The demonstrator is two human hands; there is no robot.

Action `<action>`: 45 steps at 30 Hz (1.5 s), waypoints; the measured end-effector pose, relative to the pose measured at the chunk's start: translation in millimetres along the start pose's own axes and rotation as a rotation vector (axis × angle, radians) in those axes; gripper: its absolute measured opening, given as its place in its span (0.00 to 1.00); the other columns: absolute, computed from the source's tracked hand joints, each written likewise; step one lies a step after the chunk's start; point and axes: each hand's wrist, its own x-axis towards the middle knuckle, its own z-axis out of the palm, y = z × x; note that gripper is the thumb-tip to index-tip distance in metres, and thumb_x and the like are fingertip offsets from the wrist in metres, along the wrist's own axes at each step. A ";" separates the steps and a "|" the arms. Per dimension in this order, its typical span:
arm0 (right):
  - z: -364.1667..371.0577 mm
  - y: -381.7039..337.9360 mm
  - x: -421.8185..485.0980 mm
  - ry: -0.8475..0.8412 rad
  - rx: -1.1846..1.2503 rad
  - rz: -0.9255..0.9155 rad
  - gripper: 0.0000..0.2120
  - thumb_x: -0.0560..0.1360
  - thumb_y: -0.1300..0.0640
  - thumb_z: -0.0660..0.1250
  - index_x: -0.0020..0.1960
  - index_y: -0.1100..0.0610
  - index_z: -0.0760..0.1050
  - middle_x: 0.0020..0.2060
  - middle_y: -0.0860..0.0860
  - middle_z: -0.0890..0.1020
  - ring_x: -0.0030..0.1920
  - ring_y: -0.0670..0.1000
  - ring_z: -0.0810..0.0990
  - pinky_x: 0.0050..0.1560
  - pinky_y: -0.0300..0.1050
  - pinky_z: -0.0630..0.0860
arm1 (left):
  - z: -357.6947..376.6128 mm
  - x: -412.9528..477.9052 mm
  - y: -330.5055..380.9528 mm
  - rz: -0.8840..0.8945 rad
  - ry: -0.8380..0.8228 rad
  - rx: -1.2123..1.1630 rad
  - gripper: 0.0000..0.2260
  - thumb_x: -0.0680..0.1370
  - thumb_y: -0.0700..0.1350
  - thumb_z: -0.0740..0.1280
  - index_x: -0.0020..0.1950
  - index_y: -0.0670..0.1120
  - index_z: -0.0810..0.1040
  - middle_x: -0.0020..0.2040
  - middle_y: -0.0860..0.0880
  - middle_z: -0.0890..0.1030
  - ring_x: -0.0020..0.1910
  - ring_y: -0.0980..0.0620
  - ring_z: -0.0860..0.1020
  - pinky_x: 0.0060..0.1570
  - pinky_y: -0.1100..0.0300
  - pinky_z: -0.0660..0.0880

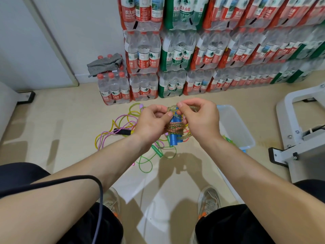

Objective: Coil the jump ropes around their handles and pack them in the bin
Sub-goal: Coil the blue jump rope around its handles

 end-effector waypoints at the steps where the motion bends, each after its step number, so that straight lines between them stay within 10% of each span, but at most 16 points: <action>1: 0.5 -1.3 -0.7 0.012 -0.024 -0.004 0.06 0.75 0.56 0.74 0.40 0.48 0.82 0.33 0.49 0.85 0.25 0.42 0.78 0.32 0.39 0.76 | 0.5 -0.9 -0.2 0.010 0.010 0.002 0.02 0.80 0.38 0.69 0.52 0.42 0.76 0.37 0.46 0.77 0.35 0.48 0.78 0.38 0.53 0.78; 8: 10.8 8.3 -5.8 0.042 -0.099 -0.007 0.03 0.73 0.53 0.74 0.41 0.49 0.82 0.38 0.50 0.85 0.37 0.48 0.84 0.45 0.52 0.82 | 2.4 -6.8 -1.4 0.014 0.059 -0.007 0.04 0.79 0.37 0.70 0.53 0.42 0.78 0.37 0.49 0.79 0.35 0.52 0.79 0.36 0.58 0.77; 15: 16.8 8.4 -10.8 0.007 -0.146 0.007 0.09 0.75 0.61 0.73 0.40 0.49 0.79 0.38 0.42 0.82 0.40 0.44 0.82 0.44 0.38 0.77 | 5.8 -6.9 -4.8 -0.015 0.137 -0.063 0.09 0.78 0.37 0.71 0.57 0.37 0.80 0.42 0.45 0.82 0.39 0.50 0.81 0.39 0.61 0.77; 25: 21.5 7.4 -9.3 -0.029 -0.149 0.060 0.08 0.74 0.61 0.73 0.42 0.48 0.82 0.39 0.40 0.82 0.41 0.44 0.82 0.43 0.43 0.80 | 1.4 -8.0 11.8 -0.265 0.086 -0.420 0.11 0.81 0.33 0.63 0.40 0.39 0.79 0.34 0.46 0.83 0.31 0.54 0.82 0.36 0.63 0.82; 45: 10.4 3.9 -8.4 -0.205 -0.288 -0.106 0.12 0.73 0.65 0.67 0.49 0.49 0.73 0.37 0.43 0.83 0.36 0.43 0.79 0.40 0.47 0.78 | -4.9 -4.8 -4.3 -0.273 -0.169 -0.314 0.10 0.80 0.39 0.68 0.58 0.34 0.79 0.49 0.41 0.83 0.46 0.49 0.82 0.50 0.61 0.81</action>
